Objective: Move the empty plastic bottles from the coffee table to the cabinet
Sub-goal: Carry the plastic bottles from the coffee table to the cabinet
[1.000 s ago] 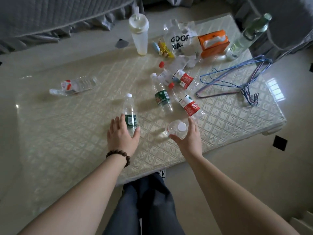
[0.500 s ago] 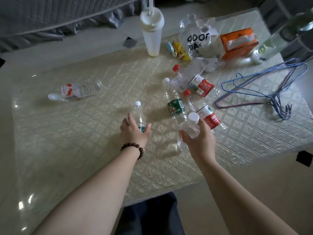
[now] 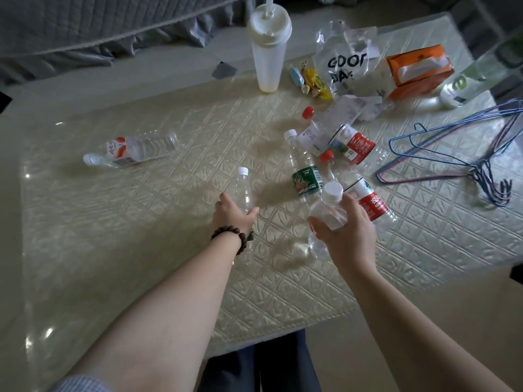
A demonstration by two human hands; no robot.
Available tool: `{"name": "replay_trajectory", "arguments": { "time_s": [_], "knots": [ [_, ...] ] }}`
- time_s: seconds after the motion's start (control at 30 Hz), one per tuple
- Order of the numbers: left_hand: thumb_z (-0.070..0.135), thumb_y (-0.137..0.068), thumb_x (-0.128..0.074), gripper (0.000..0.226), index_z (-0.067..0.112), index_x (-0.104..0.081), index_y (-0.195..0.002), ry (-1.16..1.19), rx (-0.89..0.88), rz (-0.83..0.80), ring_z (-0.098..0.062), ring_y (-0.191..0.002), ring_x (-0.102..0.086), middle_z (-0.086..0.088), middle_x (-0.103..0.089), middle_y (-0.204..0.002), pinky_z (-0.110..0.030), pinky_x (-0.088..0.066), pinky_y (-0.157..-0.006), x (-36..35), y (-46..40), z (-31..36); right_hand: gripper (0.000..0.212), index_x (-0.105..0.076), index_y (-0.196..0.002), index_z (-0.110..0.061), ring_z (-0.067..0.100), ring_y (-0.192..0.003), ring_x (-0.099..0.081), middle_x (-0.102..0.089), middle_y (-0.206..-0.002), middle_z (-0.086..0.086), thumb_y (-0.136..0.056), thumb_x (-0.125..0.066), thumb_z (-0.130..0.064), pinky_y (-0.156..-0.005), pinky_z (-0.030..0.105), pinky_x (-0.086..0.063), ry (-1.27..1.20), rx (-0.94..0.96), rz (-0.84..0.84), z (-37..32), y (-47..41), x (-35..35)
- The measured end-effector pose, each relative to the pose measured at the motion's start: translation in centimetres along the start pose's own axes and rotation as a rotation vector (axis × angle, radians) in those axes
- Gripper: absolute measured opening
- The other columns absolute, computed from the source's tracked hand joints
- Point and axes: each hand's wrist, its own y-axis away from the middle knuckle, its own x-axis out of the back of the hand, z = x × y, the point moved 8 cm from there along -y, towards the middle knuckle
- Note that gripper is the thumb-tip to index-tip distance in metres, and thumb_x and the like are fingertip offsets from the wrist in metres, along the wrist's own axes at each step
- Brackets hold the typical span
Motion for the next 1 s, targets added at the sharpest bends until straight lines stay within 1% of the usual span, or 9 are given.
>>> {"name": "replay_trajectory", "arguments": {
  "time_s": [0.07,0.23,0.33,0.43,0.57,0.63,0.7,0.8,1.0],
  "knots": [
    [0.046,-0.075,-0.071,0.073,0.006,-0.038,-0.125,0.033,-0.052,0.016,-0.032,-0.102,-0.057,-0.014,-0.053,-0.119,-0.04,-0.048,-0.081,1.4,1.1,0.9,0.065,-0.051,-0.127,-0.022,0.019,-0.107,-0.056,-0.06,-0.121,0.0,-0.07,-0.078,-0.04,-0.089,0.036,-0.046,-0.004,-0.016,0.003,-0.1,0.4,0.5],
    [0.04,-0.071,-0.077,0.072,0.009,-0.038,-0.124,0.147,-0.146,0.056,-0.027,-0.105,-0.056,-0.009,-0.053,-0.122,-0.03,-0.041,-0.076,6.3,5.3,3.8,0.064,-0.055,-0.125,-0.018,0.021,-0.105,-0.057,-0.063,-0.117,0.003,-0.069,-0.079,-0.038,-0.087,0.031,-0.045,-0.063,-0.07,0.09,-1.3,2.8,3.9],
    [0.04,-0.069,-0.078,0.072,0.013,-0.038,-0.122,0.186,-0.191,0.078,-0.025,-0.105,-0.058,-0.006,-0.055,-0.123,-0.029,-0.043,-0.075,9.7,8.3,5.6,0.064,-0.056,-0.123,-0.024,0.02,-0.103,-0.059,-0.064,-0.114,-0.001,-0.067,-0.079,-0.041,-0.089,0.035,-0.048,-0.109,-0.089,0.129,-2.8,4.7,7.0],
    [0.04,-0.069,-0.078,0.074,0.013,-0.037,-0.124,0.201,-0.272,0.064,-0.023,-0.111,-0.056,-0.005,-0.054,-0.127,-0.03,-0.047,-0.079,12.9,11.9,8.0,0.058,-0.059,-0.117,-0.026,0.019,-0.094,-0.062,-0.067,-0.103,-0.003,-0.066,-0.08,-0.04,-0.082,0.035,-0.052,-0.176,-0.107,0.196,-4.7,7.1,10.8],
    [0.041,-0.069,-0.078,0.078,0.014,-0.035,-0.128,0.204,-0.392,0.026,-0.024,-0.11,-0.057,-0.006,-0.055,-0.127,-0.03,-0.047,-0.081,16.2,16.5,11.0,0.06,-0.058,-0.116,-0.025,0.021,-0.089,-0.064,-0.068,-0.101,-0.002,-0.064,-0.078,-0.047,-0.077,0.04,-0.053,-0.189,-0.094,0.271,-7.2,10.5,15.0],
    [0.042,-0.07,-0.078,0.079,0.016,-0.034,-0.129,0.206,-0.461,-0.004,-0.023,-0.11,-0.056,-0.005,-0.055,-0.128,-0.031,-0.048,-0.084,17.4,18.7,12.5,0.06,-0.058,-0.115,-0.025,0.02,-0.087,-0.063,-0.066,-0.098,-0.004,-0.063,-0.078,-0.048,-0.074,0.034,-0.051,-0.205,-0.093,0.32,-7.9,12.3,17.0],
    [0.044,-0.069,-0.078,0.08,0.018,-0.033,-0.131,0.206,-0.515,-0.029,-0.022,-0.108,-0.057,-0.004,-0.055,-0.126,-0.031,-0.049,-0.084,18.2,20.6,13.6,0.055,-0.06,-0.113,-0.021,0.021,-0.086,-0.06,-0.065,-0.097,-0.001,-0.066,-0.079,-0.043,-0.072,0.028,-0.044,-0.181,-0.09,0.371,-8.4,14.1,18.9],
    [0.044,-0.069,-0.078,0.08,0.02,-0.033,-0.131,0.206,-0.594,-0.065,-0.021,-0.104,-0.057,-0.001,-0.055,-0.121,-0.031,-0.049,-0.085,18.7,23.4,15.1,0.06,-0.06,-0.114,-0.017,0.024,-0.091,-0.061,-0.067,-0.102,0.004,-0.065,-0.078,-0.046,-0.076,0.033,-0.048,-0.184,-0.064,0.458,-8.6,16.9,21.2],
    [0.042,-0.066,-0.081,0.067,0.03,-0.035,-0.113,0.169,-0.797,-0.179,-0.021,-0.095,-0.061,0.003,-0.058,-0.108,-0.033,-0.051,-0.08,16.3,29.1,16.9,0.064,-0.06,-0.122,-0.015,0.021,-0.096,-0.062,-0.068,-0.109,0.004,-0.067,-0.079,-0.044,-0.079,0.025,-0.045,-0.208,-0.113,0.659,-6.7,24.0,24.6]
  ]
}}
